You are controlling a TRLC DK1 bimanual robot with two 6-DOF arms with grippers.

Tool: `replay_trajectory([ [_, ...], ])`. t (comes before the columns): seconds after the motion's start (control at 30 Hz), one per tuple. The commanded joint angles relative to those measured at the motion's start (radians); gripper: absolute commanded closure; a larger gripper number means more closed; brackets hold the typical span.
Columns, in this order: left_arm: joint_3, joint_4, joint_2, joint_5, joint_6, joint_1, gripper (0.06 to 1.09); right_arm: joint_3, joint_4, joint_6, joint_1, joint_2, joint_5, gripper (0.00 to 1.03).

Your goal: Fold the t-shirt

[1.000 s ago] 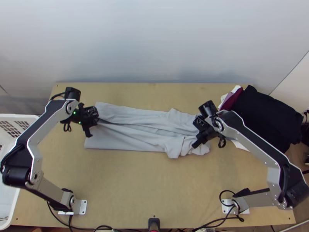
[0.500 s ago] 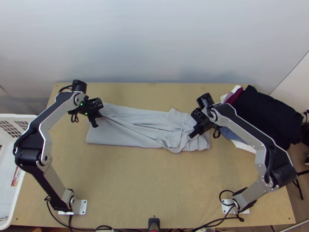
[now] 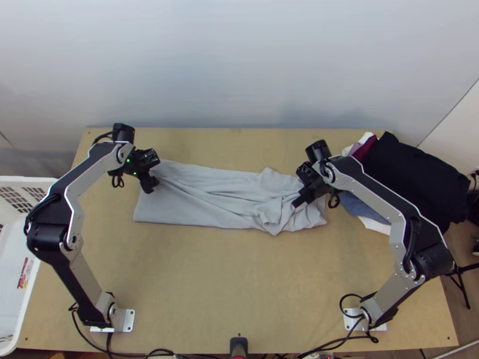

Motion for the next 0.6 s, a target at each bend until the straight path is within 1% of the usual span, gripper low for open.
replay_trajectory([
  [0.0, -0.002, 0.018, -0.051, -0.013, -0.007, 0.037, 0.1, 0.033, -0.021, 0.005, -0.007, -0.03, 0.006, 0.47],
  [0.13, 0.026, 0.009, -0.088, -0.015, -0.001, 0.077, 0.1, 0.06, -0.051, 0.006, -0.018, -0.067, 0.012, 0.33],
  [0.23, 0.089, -0.008, -0.088, -0.013, -0.01, 0.123, 0.1, 0.085, -0.093, 0.02, -0.036, -0.093, 0.032, 0.17],
  [0.27, 0.113, -0.016, -0.08, -0.013, -0.019, 0.14, 0.1, 0.088, -0.097, 0.023, -0.045, -0.104, 0.033, 0.14],
  [0.33, 0.175, -0.072, -0.047, -0.013, -0.056, 0.167, 0.1, 0.096, -0.106, 0.032, -0.053, -0.12, 0.033, 0.14],
  [0.4, 0.256, -0.183, 0.004, -0.006, -0.143, 0.186, 0.1, 0.12, -0.14, 0.046, -0.05, -0.123, 0.033, 0.15],
  [0.43, 0.293, -0.238, 0.025, 0.016, -0.189, 0.193, 0.1, 0.14, -0.165, 0.066, -0.044, -0.12, 0.033, 0.16],
  [0.47, 0.317, -0.279, 0.039, 0.047, -0.231, 0.204, 0.1, 0.168, -0.188, 0.081, -0.033, -0.114, 0.033, 0.21],
  [0.5, 0.336, -0.315, 0.053, 0.064, -0.271, 0.21, 0.1, 0.194, -0.2, 0.088, -0.018, -0.111, 0.03, 0.3],
  [0.53, 0.365, -0.364, 0.065, 0.073, -0.317, 0.213, 0.1, 0.222, -0.209, 0.095, -0.001, -0.11, 0.03, 0.4],
  [0.57, 0.394, -0.422, 0.078, 0.102, -0.358, 0.219, 0.11, 0.251, -0.228, 0.095, 0.01, -0.104, 0.024, 0.56],
])
